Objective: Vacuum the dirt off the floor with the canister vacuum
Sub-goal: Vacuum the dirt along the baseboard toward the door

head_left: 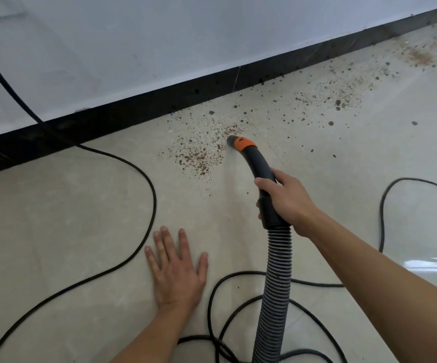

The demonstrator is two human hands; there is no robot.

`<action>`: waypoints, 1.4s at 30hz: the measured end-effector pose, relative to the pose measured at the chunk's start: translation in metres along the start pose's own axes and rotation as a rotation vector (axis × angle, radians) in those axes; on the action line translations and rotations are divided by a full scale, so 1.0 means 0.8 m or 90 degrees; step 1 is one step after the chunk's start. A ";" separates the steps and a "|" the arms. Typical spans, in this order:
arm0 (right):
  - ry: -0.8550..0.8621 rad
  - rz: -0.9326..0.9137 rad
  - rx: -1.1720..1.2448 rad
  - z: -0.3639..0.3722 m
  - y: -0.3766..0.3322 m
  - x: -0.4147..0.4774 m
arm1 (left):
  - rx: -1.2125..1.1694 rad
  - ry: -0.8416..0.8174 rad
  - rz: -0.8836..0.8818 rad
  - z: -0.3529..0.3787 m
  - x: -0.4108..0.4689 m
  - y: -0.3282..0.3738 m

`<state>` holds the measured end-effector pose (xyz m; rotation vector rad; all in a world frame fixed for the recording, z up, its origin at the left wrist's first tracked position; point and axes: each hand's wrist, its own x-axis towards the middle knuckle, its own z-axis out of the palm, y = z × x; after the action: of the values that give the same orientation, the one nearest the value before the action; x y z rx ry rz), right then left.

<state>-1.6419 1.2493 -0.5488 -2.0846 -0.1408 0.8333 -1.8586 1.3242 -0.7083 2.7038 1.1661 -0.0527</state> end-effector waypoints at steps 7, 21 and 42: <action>0.044 0.015 0.054 -0.015 -0.027 0.028 | 0.007 0.002 0.000 0.000 0.001 -0.002; -0.032 0.039 0.064 -0.027 -0.011 -0.010 | 0.012 -0.003 -0.013 -0.008 0.004 0.002; -0.012 0.093 0.058 -0.072 0.081 -0.164 | 0.011 0.027 -0.029 -0.001 0.002 0.002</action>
<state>-1.7202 1.1195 -0.5077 -2.0193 0.0385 0.9299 -1.8564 1.3241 -0.7078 2.7054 1.2443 -0.0126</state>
